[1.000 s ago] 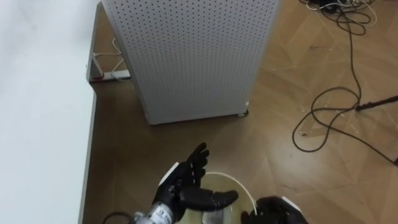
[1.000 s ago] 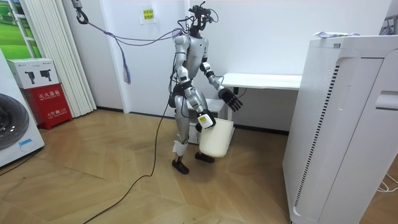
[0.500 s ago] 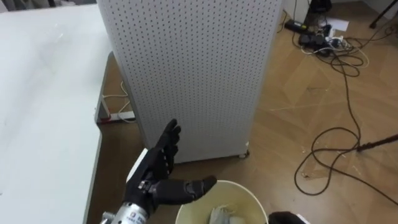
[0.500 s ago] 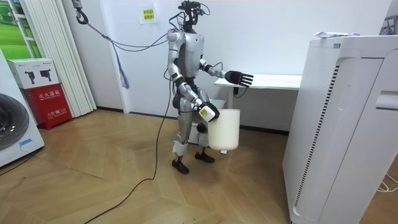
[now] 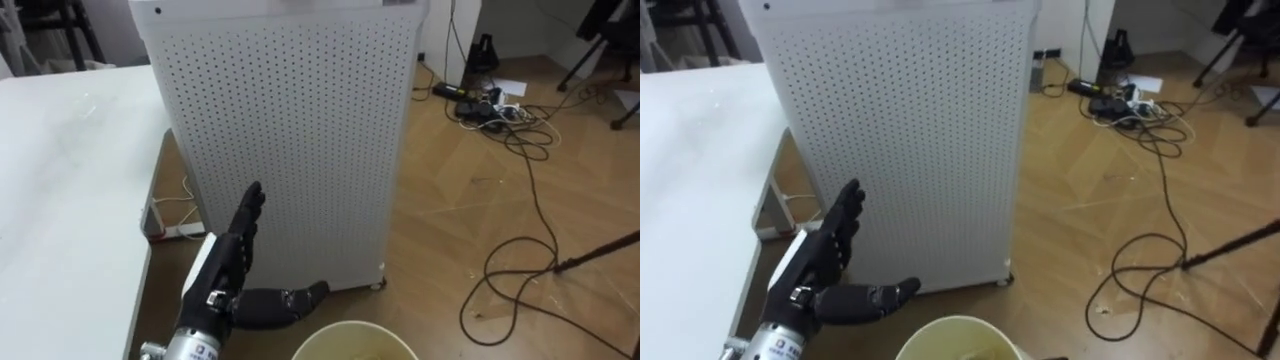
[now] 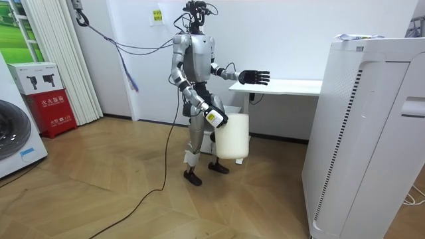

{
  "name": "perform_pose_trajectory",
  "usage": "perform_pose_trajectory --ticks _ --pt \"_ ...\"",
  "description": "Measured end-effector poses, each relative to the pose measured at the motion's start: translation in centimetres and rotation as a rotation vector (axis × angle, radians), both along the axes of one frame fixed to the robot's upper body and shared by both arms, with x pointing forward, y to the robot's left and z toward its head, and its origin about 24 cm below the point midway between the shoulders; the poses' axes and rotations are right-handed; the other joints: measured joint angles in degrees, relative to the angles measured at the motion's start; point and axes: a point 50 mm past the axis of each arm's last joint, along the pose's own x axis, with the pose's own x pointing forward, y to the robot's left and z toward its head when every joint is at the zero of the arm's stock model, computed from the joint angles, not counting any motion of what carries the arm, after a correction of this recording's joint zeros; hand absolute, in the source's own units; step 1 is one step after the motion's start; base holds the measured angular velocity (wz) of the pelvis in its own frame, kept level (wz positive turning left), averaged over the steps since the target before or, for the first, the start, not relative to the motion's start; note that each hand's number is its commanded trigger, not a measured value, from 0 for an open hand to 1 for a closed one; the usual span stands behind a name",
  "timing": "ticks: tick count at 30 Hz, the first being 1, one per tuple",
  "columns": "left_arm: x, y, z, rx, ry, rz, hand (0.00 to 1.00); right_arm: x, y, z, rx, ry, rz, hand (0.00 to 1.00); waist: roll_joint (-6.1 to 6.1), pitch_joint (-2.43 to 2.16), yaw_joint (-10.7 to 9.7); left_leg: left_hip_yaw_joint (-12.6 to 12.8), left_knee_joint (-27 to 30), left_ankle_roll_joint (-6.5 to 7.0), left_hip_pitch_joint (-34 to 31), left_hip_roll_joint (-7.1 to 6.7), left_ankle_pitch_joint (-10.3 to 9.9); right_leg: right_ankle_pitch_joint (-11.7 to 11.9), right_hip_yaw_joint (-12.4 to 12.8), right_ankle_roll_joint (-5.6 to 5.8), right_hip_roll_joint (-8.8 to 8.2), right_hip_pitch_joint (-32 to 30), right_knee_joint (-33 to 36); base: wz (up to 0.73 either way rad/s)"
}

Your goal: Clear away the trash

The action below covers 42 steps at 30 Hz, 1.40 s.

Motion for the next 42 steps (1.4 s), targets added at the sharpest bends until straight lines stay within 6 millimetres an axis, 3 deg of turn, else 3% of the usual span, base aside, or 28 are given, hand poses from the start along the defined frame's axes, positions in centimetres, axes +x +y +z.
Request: perform_pose_trajectory --ticks 7,11,15,17,19,21,22,23,24,25,26,27,29,30,31,32,34,36,37,38,39,41,42 --pt "0.1 -0.3 1.9 0.074 -0.126 0.041 0.00 0.1 -0.5 0.2 -0.006 -0.006 -0.003 1.00 1.62 -0.41 -0.66 1.20 -0.55 -0.13 0.43 0.22 -0.38 0.61 1.16 -0.14 -0.27 -0.29 -0.74 -0.15" --pt "0.0 -0.6 3.6 0.102 -0.237 0.061 0.00 0.0 -0.4 0.1 -0.004 -0.003 -0.002 1.00 1.49 -0.31 -1.32 1.20 -0.99 -0.15 1.28 0.00 -0.40 0.64 2.58 -0.10 -0.56 -0.04 -0.49 -0.14" --pt "0.0 -0.5 3.9 0.136 -0.270 0.080 0.00 -0.1 -0.4 0.0 -0.003 0.003 -0.003 1.00 1.40 -0.18 -2.29 1.57 -0.94 -0.33 1.74 0.07 -1.05 0.54 3.11 0.05 -0.65 -0.10 -0.16 -0.16" --pt "0.2 -0.4 4.2 0.163 -0.293 0.095 0.00 -0.2 -0.5 -0.1 -0.006 0.011 -0.007 1.00 1.27 -0.03 -2.51 3.18 -0.72 -0.03 2.14 0.18 -1.73 -0.12 4.39 0.59 -1.01 -1.66 2.18 -0.34" --pt "0.2 -0.4 4.3 0.166 -0.300 0.108 0.00 -0.3 -0.5 -0.2 -0.006 0.019 -0.014 1.00 1.40 0.07 -1.40 5.02 -0.52 0.19 2.71 0.53 -2.85 -0.30 5.19 0.94 -0.87 -3.09 3.73 -0.79" --pt "0.3 -0.2 4.4 0.177 -0.307 0.114 0.00 -0.3 -0.4 -0.2 -0.003 0.020 -0.018 1.00 1.70 0.35 0.09 5.37 0.67 0.42 2.46 0.87 -4.47 -0.08 3.47 1.31 -0.99 -4.79 6.10 -0.99" --pt "0.3 0.0 4.5 0.189 -0.316 0.123 0.00 -0.2 -0.4 -0.1 -0.001 0.018 -0.018 1.00 2.04 0.64 1.02 5.22 1.35 1.02 2.07 1.05 -5.72 0.27 0.77 1.88 -1.26 -7.33 10.82 -1.09" --pt "0.4 0.1 4.6 0.204 -0.323 0.131 0.00 0.0 -0.3 -0.1 0.000 0.014 -0.016 1.00 2.78 1.15 1.43 4.01 2.43 1.77 1.95 1.61 -6.91 1.76 -0.29 2.78 -1.53 -12.27 19.42 -1.07" --pt "0.4 0.2 4.6 0.204 -0.324 0.136 0.00 0.1 -0.3 0.0 -0.001 0.013 -0.013 1.00 3.55 1.77 1.14 2.72 3.10 1.75 2.19 1.92 -7.67 1.88 0.08 3.01 -1.25 -15.10 22.92 -0.87" --pt "0.4 0.4 4.6 0.221 -0.326 0.144 0.00 0.0 -0.2 -0.1 0.004 0.023 -0.004 1.00 4.61 1.66 0.46 -0.87 3.01 2.35 2.33 1.63 -8.13 0.78 1.59 2.78 0.29 -18.56 21.50 -0.62" --pt "0.5 0.8 4.8 0.228 -0.335 0.156 0.00 0.0 0.2 -0.2 0.014 0.028 0.015 1.00 4.89 1.59 -0.10 -2.72 2.45 2.48 2.52 1.53 -8.17 2.11 0.96 2.75 1.31 -21.20 15.39 -0.47" --pt "0.5 1.0 4.9 0.232 -0.339 0.162 0.00 -0.1 0.4 -0.3 0.021 0.031 0.022 1.00 4.67 1.57 -0.61 -3.17 2.42 2.49 2.58 1.48 -8.16 3.54 0.31 2.88 1.24 -21.94 11.88 -0.19" --pt "0.5 1.1 4.6 0.239 -0.328 0.161 0.00 -0.7 0.6 -0.7 0.037 0.059 0.023 1.00 2.88 1.01 -2.90 -5.79 3.11 2.16 3.14 -0.30 -9.32 10.49 0.48 3.12 -0.31 -21.50 -2.46 0.24" --pt "0.4 1.0 4.5 0.239 -0.323 0.157 0.00 -0.9 0.6 -0.8 0.037 0.065 0.022 1.00 2.49 0.77 -3.21 -6.25 3.72 2.03 3.30 -0.79 -10.01 11.19 0.58 2.86 -0.96 -21.05 -4.36 0.43" --pt "0.3 0.9 4.3 0.233 -0.314 0.156 0.00 -0.9 0.4 -0.8 0.033 0.064 0.018 1.00 2.55 0.42 -3.38 -7.05 5.58 1.50 3.41 -1.09 -11.81 14.63 0.20 2.47 -1.69 -20.59 -4.03 0.45" --pt "0.2 0.8 4.2 0.238 -0.311 0.152 0.00 -0.9 0.3 -0.8 0.024 0.065 0.019 1.00 3.39 0.11 -3.26 -7.38 7.26 0.71 3.39 -0.30 -13.33 15.62 -1.22 1.75 -1.49 -20.57 -1.88 0.45" --pt "0.2 1.0 4.3 0.269 -0.326 0.154 0.00 -1.0 0.3 -0.9 0.009 0.069 0.039 1.00 3.83 -0.21 -2.75 -7.25 8.47 -1.15 4.14 0.99 -14.83 16.11 -3.29 0.96 -1.09 -20.52 1.62 0.47" --pt "0.1 1.1 4.3 0.274 -0.324 0.162 0.00 -1.2 0.3 -0.9 0.008 0.076 0.060 1.00 4.07 -0.28 -2.13 -7.21 8.26 -2.56 6.46 2.90 -16.17 15.54 -3.38 -1.49 0.19 -19.55 4.47 0.32" --pt "0.0 1.1 4.5 0.270 -0.331 0.162 0.00 -1.1 0.3 -0.8 0.008 0.074 0.068 1.00 4.52 -0.58 -0.83 -7.23 8.20 -3.41 7.61 4.32 -16.88 13.10 -3.61 -2.16 1.41 -19.62 6.64 0.00" --pt "0.0 1.2 4.9 0.266 -0.352 0.168 0.00 -0.8 0.5 -0.7 0.012 0.065 0.082 1.00 4.63 -0.62 -0.05 -7.27 8.43 -4.46 8.52 5.86 -17.75 10.83 -4.11 -2.85 2.33 -19.61 8.62 -0.07" --pt "0.0 1.2 5.2 0.265 -0.365 0.171 0.00 -0.6 0.7 -0.6 0.020 0.061 0.088 1.00 4.58 -0.61 0.18 -7.23 9.13 -4.90 8.87 6.52 -18.04 9.64 -4.40 -3.19 2.69 -19.62 9.71 0.04" --pt "-0.1 1.3 5.9 0.257 -0.391 0.179 0.00 -0.5 0.9 -0.5 0.038 0.053 0.102 1.00 4.18 -0.54 0.53 -6.64 19.59 -5.38 6.30 8.76 -17.47 5.76 -5.13 -4.50 3.94 -18.39 12.57 0.07" --pt "-0.2 1.3 5.8 0.256 -0.389 0.183 0.00 -0.5 0.9 -0.5 0.038 0.055 0.108 1.00 4.19 -0.52 0.79 -6.63 23.58 -5.48 5.18 9.19 -16.37 5.28 -5.32 -4.69 4.11 -17.63 13.04 -0.11"
